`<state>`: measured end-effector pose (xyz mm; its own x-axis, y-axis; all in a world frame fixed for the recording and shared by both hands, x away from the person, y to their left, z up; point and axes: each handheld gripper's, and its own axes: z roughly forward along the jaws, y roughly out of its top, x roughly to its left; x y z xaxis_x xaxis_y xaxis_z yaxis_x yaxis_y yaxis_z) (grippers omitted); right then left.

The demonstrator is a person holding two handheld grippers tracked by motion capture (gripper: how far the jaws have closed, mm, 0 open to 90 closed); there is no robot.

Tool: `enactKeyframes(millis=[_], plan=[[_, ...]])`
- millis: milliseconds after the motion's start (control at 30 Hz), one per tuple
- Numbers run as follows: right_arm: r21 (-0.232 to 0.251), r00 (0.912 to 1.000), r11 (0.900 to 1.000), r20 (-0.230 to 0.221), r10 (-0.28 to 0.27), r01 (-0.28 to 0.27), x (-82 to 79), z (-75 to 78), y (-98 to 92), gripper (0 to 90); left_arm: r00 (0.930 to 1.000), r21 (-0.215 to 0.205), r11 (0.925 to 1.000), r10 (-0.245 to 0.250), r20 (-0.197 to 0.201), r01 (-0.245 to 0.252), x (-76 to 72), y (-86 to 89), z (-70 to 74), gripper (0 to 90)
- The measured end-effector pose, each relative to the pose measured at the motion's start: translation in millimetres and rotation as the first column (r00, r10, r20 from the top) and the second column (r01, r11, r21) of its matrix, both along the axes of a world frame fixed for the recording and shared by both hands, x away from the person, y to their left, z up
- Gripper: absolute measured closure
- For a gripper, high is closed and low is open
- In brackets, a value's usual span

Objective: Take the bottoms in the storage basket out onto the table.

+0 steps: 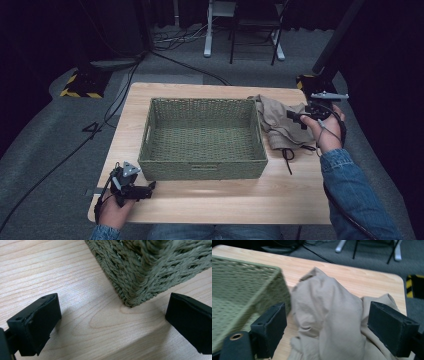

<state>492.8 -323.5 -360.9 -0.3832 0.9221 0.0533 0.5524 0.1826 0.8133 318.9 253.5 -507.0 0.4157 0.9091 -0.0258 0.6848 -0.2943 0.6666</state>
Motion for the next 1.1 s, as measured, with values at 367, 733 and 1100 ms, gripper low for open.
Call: enactKeyframes(millis=[367, 733, 1100], plan=[[0.052, 0.9902, 0.989, 0.032, 0.136, -0.138, -51.1, 15.0, -8.7, 16.6, 1.0, 0.0, 1.0, 0.0, 0.0, 0.0, 0.0, 0.0, 0.0, 0.4], [0.079, 0.9668, 0.965, 0.068, 0.246, -0.251, -92.9, 5.1, -9.7, 22.5, 1.0, 0.0, 1.0, 0.0, 0.0, 0.0, 0.0, 0.0, 0.0, 0.4], [0.093, 0.9552, 0.952, 0.084, 0.284, -0.291, -126.8, -17.5, -6.7, 22.9, 1.0, 0.0, 1.0, 0.0, 0.0, 0.0, 0.0, 0.0, 0.0, 0.4]])
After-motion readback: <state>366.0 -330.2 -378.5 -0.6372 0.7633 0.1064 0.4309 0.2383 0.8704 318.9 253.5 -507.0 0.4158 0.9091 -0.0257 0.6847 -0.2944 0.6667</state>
